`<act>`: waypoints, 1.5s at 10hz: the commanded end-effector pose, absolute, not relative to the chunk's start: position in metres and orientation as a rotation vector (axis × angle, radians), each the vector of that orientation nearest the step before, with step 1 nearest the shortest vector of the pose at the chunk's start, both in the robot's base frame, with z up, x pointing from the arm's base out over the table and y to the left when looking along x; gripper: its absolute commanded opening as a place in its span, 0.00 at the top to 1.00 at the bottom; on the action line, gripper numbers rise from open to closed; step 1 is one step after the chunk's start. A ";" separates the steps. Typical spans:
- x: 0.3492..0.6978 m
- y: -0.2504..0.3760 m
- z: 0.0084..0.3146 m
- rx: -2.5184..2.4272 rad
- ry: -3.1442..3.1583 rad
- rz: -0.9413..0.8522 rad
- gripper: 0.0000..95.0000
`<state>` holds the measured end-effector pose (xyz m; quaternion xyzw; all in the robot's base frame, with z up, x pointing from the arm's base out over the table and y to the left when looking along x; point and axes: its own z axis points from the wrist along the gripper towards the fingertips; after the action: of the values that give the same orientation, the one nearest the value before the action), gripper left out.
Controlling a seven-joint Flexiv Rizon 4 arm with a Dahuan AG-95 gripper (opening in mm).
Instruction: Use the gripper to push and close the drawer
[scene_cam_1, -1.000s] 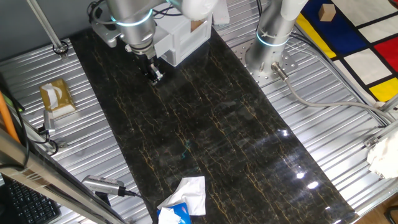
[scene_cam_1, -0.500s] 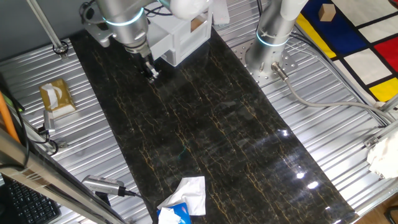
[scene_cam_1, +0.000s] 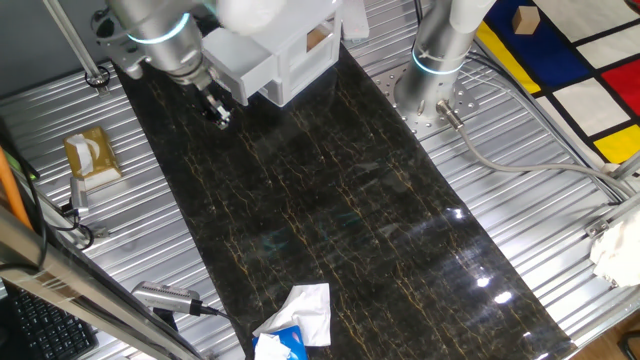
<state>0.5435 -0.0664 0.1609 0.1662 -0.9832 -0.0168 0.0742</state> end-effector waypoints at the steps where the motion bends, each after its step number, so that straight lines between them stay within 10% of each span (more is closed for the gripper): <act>1: 0.541 -0.079 0.160 0.523 -2.945 -0.060 1.00; 15: 0.519 -0.130 0.142 0.566 -2.743 -0.263 1.00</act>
<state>0.5202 -0.1302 0.1424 0.1970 -0.9608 -0.0991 0.1681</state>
